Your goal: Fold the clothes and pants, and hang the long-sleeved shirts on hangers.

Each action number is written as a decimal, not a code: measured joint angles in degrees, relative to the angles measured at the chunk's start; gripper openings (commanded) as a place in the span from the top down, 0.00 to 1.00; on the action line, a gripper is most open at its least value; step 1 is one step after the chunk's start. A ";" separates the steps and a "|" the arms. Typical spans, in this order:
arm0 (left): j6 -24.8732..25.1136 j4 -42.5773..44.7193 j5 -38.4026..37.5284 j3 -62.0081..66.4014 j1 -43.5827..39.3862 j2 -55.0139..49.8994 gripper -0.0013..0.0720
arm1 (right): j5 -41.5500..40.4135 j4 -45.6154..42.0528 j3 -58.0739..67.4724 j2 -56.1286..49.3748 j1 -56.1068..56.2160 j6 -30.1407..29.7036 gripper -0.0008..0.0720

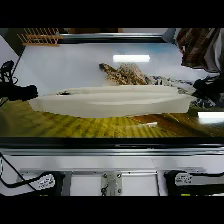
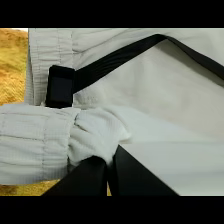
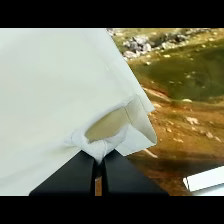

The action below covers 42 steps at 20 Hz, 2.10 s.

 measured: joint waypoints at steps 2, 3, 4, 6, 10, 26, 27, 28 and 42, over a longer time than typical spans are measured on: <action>-0.52 -0.04 -0.22 3.06 -0.15 -3.72 0.97 | -1.01 0.00 3.17 -3.72 1.66 1.31 0.97; -0.55 -0.22 -0.31 4.35 -0.20 -5.35 0.97 | -1.73 -0.02 4.33 -5.25 2.40 1.99 0.97; -0.59 -0.48 -0.31 5.60 -0.24 -6.97 0.97 | -2.71 -0.15 5.27 -6.71 3.19 2.34 0.97; -0.83 -1.05 -0.31 7.67 -0.28 -9.79 0.97 | -4.96 -0.15 6.32 -8.87 4.59 3.15 0.97; -0.96 -1.79 0.26 10.47 -0.31 -14.21 0.97 | -10.82 -0.15 7.19 -12.02 6.86 4.68 0.97; -2.93 -1.11 1.05 -0.31 1.62 1.57 0.97 | -4.42 -12.79 1.36 1.64 7.91 0.98 0.97; -2.93 -0.90 0.59 -3.45 2.47 4.68 0.97 | -2.38 -14.45 -0.96 4.17 7.43 0.70 0.97; -2.93 -0.63 -0.15 -6.60 3.41 7.67 0.97 | -0.59 -15.56 -3.13 6.16 6.95 0.46 0.97; -1.16 -0.90 -3.72 -18.32 6.25 10.62 0.97 | 0.96 -18.71 -12.50 6.95 4.48 2.21 0.97</action>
